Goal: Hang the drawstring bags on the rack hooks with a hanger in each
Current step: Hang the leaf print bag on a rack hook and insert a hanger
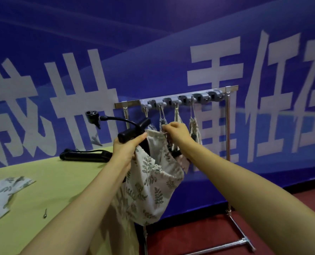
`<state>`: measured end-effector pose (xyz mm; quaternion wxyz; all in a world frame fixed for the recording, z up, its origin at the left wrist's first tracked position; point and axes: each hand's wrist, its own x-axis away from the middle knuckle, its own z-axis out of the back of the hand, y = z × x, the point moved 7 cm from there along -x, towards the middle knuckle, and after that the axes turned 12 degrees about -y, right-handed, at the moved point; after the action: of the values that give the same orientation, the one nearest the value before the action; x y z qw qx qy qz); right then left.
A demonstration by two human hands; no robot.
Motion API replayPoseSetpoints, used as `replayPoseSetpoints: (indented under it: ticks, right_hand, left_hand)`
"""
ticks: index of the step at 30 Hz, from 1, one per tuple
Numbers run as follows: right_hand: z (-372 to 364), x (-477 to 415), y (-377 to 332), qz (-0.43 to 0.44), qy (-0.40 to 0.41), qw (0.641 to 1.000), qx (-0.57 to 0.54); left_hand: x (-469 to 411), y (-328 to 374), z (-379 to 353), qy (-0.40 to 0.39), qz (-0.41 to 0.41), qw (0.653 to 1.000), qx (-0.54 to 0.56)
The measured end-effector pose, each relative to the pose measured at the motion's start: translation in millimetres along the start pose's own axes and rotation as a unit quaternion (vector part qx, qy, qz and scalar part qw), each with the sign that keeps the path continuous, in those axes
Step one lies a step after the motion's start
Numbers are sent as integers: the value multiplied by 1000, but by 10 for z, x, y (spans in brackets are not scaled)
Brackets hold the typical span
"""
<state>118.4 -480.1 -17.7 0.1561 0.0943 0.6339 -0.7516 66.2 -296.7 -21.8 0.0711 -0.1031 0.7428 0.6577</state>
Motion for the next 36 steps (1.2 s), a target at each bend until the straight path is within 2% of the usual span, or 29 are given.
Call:
replayPoseSetpoints:
  ticks: [2,4,11,13,16,20,24,29,36]
  right_hand:
    - [175,-11,25,-39,21,990,-132]
    - [364,-26,50,-63,33,974,-215]
    - [1222,-186,216,-74,55,936,-341]
    - [1462,-282,229,-72,43,952,-295]
    - [1780,-473,212,-72,46,984,-155]
    - [2156,-836,151,-58,60,997,-10]
    - [2285,-1254,243,-57,40,993,98]
    - [2399,-1713,308,-22,49,982,181]
    - [2582,-2191,454,-13,73,947,313]
  left_hand:
    - [42,-38,-260,-34,17,999,-2]
    - [98,-110,-554,-61,38,997,6]
    - [21,-579,-1229,-74,103,989,71]
    - [-70,-709,-1446,-76,109,986,97]
    - [-222,-880,-1784,-85,121,979,141]
    - [-554,-1003,-2166,-80,123,979,144]
    - [-911,-1108,-2399,-64,140,978,140]
    - [-1351,-1218,-2511,-39,126,983,129]
    - [-1710,-1411,-2605,-44,127,983,121]
